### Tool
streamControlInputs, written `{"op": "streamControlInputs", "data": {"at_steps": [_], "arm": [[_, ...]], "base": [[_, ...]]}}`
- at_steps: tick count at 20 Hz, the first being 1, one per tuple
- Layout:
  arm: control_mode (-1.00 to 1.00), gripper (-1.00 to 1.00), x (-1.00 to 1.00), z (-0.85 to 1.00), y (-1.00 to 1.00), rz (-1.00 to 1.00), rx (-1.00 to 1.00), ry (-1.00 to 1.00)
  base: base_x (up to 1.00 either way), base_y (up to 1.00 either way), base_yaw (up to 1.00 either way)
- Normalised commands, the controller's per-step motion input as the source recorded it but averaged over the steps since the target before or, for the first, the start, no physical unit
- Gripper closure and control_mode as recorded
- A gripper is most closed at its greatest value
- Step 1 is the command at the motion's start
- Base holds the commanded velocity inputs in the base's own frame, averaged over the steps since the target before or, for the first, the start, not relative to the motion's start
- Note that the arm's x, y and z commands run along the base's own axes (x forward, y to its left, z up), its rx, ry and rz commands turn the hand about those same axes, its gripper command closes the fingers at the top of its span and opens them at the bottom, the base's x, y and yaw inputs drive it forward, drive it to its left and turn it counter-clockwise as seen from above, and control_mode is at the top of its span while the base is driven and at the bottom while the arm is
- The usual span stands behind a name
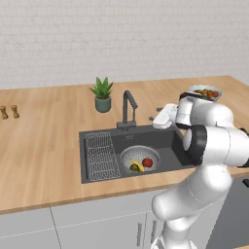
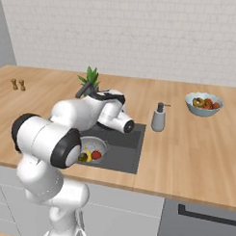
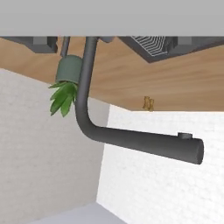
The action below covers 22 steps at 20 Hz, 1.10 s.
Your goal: Put the colander in the sink, put the banana, kiwi, apple in the colander, and turn on the sink faucet and pour water over the colander.
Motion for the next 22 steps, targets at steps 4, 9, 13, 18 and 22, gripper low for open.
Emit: {"op": "streamControlInputs", "data": {"at_steps": [4, 9, 13, 18, 22], "arm": [[-1.0, -1.0, 0.24, -0.11, 0.0, -0.09, 0.0, 0.01], [-1.0, -1.0, 0.13, -0.25, 0.11, -0.08, 0.0, 0.01], [-1.0, -1.0, 0.2, -0.12, 0.16, -0.06, 0.0, 0.0], [-1.0, -1.0, 0.21, -0.09, 0.14, -0.06, 0.0, 0.0], [-1.0, -1.0, 0.32, -0.2, 0.04, -0.05, 0.0, 0.0]], "base": [[0.0, 0.0, 0.0], [0.0, 0.0, 0.0], [0.0, 0.0, 0.0], [0.0, 0.0, 0.0], [0.0, 0.0, 0.0]]}}
